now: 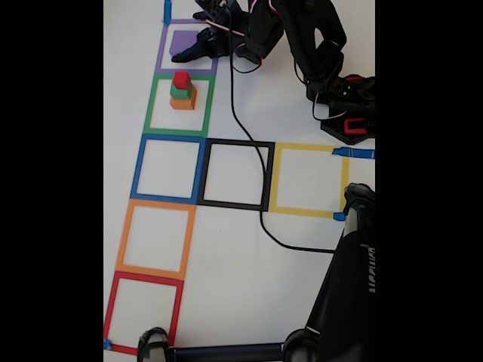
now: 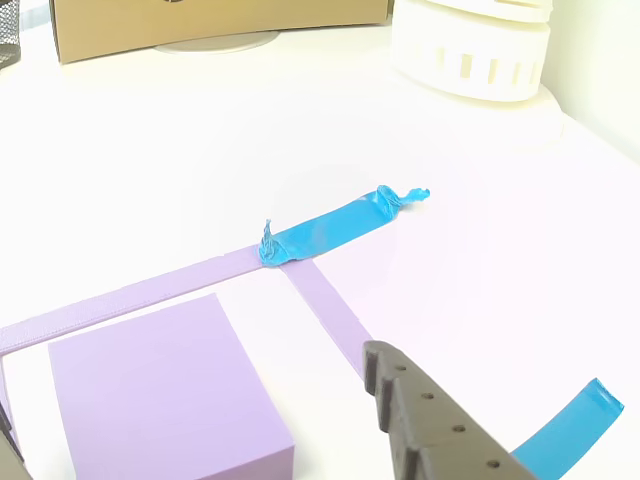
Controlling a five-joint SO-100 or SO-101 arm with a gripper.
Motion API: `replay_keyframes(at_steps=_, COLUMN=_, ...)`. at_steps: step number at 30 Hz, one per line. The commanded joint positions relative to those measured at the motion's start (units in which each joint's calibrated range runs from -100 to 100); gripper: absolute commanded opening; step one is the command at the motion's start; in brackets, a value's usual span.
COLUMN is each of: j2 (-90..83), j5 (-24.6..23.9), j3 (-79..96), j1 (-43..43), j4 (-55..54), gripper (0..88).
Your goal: Tower of hanoi
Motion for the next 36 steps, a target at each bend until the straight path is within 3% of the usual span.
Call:
replay_keyframes(at_steps=1, j2=-0.2, j5=0.0, j3=-0.5, j1=-0.2, j4=-1.6, gripper=44.0)
replay_keyframes(at_steps=26, j2=2.9, j5=0.0, j3=2.1, j1=-3.3, j4=-5.5, gripper=41.0)
replay_keyframes(at_steps=36, j2=4.0, j5=0.0, j3=2.0, j1=-2.7, j4=-6.1, gripper=35.7)
